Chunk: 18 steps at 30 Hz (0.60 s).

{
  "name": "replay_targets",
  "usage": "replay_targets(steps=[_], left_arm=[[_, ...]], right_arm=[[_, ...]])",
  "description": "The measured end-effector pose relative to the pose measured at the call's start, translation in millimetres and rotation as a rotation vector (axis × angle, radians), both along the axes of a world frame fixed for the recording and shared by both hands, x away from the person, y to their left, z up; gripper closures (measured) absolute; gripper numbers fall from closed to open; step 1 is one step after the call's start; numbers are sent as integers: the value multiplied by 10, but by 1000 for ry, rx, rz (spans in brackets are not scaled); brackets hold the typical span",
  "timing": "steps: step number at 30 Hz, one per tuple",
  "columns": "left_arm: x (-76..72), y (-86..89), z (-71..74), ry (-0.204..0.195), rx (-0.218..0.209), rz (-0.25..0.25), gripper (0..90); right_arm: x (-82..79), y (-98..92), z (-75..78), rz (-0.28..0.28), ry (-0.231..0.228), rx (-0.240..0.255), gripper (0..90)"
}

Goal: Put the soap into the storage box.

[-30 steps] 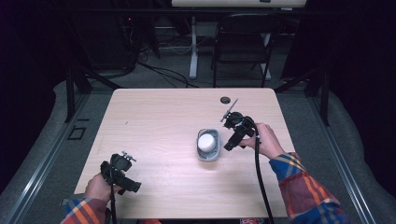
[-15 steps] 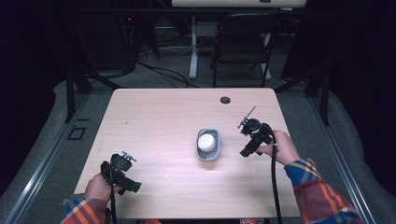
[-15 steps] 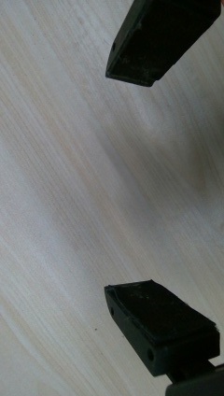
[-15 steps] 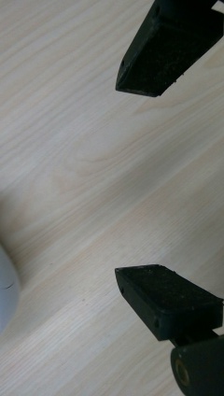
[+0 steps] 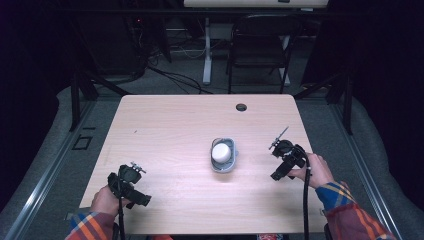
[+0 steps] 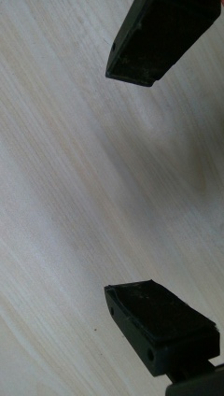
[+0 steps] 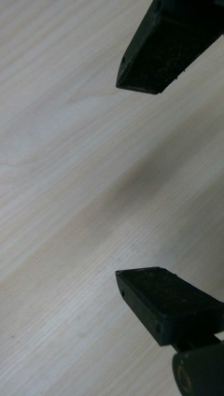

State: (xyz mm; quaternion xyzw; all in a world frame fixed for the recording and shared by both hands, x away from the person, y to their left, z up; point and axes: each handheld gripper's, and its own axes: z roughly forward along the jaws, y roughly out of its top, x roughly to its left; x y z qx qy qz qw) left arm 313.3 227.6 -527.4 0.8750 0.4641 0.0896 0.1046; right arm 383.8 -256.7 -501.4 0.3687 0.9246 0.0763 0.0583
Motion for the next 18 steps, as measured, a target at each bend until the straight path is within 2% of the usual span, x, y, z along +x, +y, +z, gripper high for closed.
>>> replay_targets(steps=[3, 5, 8, 11, 15, 18], left_arm=[[1, -1, -2, 2, 0, -1, 0], [0, -4, 0, 1, 4, -3, 0], [-3, -2, 0, 1, 1, -6, 0], [-4, -2, 2, 1, 1, -9, 0], [-5, -3, 3, -1, 1, -10, 0], [-2, -6, 7, 4, 6, -13, 0]], right_arm=[[-21, -39, -43, 5, 21, -10, 60], [-63, -88, -129, -32, 20, 28, 56], [-98, -120, -199, -45, 36, 35, 56], [-114, -101, -258, -33, 56, -11, 52], [-108, -89, -274, -43, 45, -2, 51], [-85, -103, -283, -41, 54, -28, 52]])
